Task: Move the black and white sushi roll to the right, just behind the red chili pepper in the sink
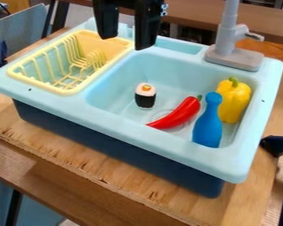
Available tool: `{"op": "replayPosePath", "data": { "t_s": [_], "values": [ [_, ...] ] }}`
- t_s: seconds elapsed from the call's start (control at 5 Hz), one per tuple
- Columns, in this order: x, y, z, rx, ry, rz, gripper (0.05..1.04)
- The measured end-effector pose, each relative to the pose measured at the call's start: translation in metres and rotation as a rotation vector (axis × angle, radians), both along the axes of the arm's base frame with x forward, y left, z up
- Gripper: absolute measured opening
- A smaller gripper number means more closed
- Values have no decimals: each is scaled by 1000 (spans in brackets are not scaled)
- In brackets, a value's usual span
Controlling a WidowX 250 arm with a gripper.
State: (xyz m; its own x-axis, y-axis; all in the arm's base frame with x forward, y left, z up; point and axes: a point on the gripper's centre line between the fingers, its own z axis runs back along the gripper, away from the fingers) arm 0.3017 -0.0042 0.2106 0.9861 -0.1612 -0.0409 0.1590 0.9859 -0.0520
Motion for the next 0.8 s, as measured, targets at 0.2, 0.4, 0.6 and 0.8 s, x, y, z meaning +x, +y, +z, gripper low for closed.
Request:
{"op": "replayPosePath", "data": {
  "t_s": [0.2,0.4,0.6,0.8],
  "values": [
    [2,0,-12,0,31,0,999],
    [16,10,-32,51,-61,-4,999],
    [30,16,-47,103,-117,-56,999],
    [32,18,-57,130,-136,-47,999]
  ]
}}
